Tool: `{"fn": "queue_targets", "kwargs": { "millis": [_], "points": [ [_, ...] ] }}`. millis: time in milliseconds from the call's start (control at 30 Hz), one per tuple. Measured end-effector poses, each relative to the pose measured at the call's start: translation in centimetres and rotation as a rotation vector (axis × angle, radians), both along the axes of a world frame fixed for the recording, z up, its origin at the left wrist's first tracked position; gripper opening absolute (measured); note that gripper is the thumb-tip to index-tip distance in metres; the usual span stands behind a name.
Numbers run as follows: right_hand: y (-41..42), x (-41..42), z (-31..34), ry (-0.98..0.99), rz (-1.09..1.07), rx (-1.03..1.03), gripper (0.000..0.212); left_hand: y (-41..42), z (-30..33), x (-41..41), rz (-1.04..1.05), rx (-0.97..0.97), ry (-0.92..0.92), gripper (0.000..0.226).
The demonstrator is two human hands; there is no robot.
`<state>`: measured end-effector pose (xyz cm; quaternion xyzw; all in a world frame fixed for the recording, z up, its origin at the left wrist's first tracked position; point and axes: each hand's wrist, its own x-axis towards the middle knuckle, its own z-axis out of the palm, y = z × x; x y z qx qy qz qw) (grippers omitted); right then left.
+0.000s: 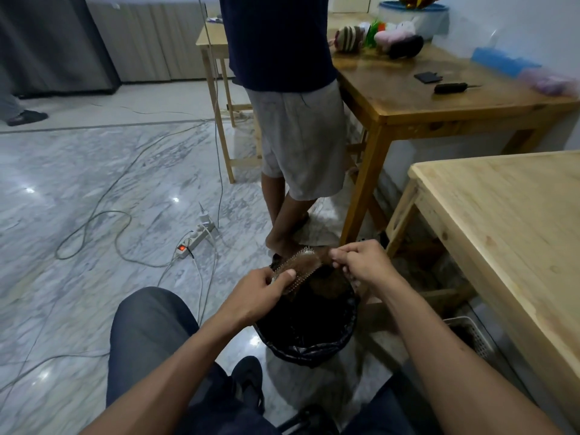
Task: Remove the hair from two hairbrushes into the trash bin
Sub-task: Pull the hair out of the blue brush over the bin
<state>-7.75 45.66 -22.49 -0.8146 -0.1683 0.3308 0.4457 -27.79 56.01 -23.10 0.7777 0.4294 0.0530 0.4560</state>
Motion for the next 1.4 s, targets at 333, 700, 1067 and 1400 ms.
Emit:
{"fn": "queue_targets", "kwargs": {
  "millis": [333,700,1067,1400],
  "points": [
    [0.8,0.8,0.2,-0.058,-0.271,-0.044,0.025,2.7,0.9,-1.3,0.083,0.055,0.036,0.065],
    [-0.3,0.2,1.6,-0.001,0.052,-0.08,0.036,1.5,0.3,-1.4,0.067,0.274,0.083,0.056],
    [0.3,-2.1,0.0,-0.068,0.047,0.105,0.015,0.0,0.8,0.0,-0.019,0.287,0.07,0.052],
    [0.7,0.7,0.0,-0.08,-0.263,-0.007,0.013,1.6,1.2,-2.2,0.006,0.302,0.041,0.07]
  ]
}}
